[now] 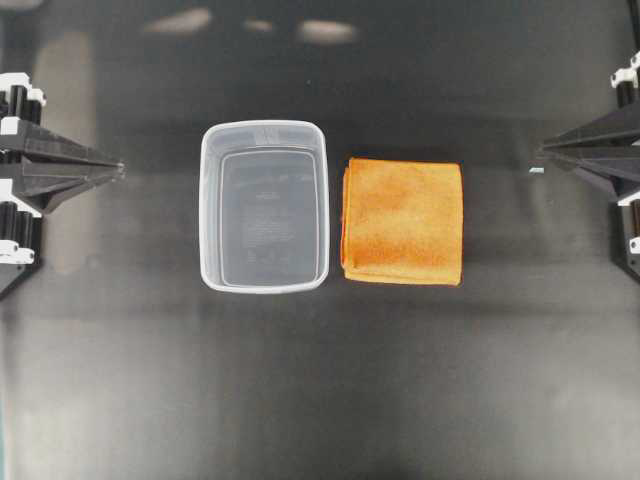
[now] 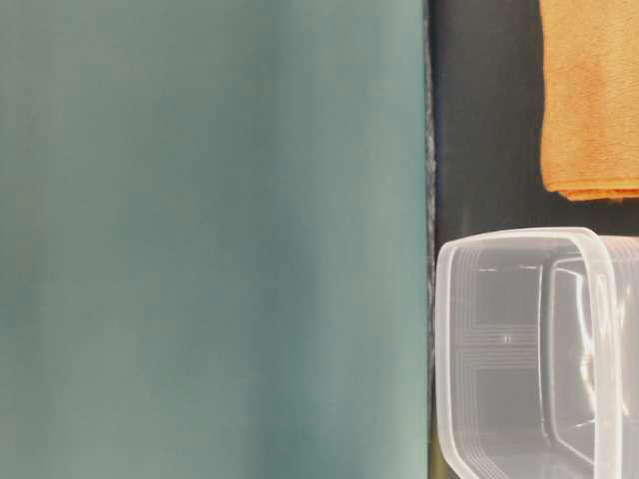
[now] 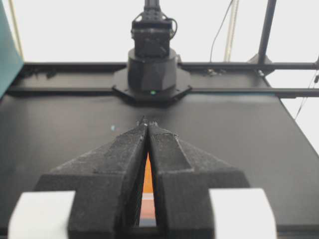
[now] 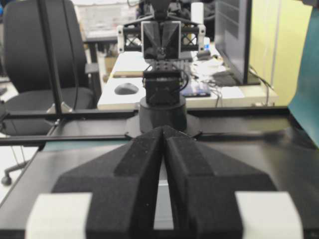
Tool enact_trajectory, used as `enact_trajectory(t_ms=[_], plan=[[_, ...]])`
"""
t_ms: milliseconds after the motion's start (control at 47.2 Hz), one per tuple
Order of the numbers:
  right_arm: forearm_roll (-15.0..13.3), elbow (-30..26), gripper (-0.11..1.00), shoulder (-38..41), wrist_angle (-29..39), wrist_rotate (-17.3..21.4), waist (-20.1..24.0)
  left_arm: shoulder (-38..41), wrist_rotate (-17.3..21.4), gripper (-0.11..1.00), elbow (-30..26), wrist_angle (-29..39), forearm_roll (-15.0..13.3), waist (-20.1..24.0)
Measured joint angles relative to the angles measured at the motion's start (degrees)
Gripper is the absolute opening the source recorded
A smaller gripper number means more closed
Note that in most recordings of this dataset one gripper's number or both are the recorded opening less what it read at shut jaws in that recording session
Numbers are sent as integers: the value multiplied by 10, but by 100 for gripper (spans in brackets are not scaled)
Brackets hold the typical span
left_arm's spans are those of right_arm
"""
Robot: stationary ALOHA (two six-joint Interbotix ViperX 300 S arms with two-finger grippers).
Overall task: Place the orange towel into the container with the left arm.
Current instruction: 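Move the left gripper over the container toward the orange towel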
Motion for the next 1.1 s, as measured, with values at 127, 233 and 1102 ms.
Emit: enact_trajectory(t_ms=[127,233,1102], plan=[[4,3,0,0,13,6,-1,33,-13,0,-34,42,18,-9],[8,5,0,1,52,17,-3,81,-10,0,-90,104,20,-12],[9,5,76,-57,190,32,0,450,18,35,-465,446,21,-18]])
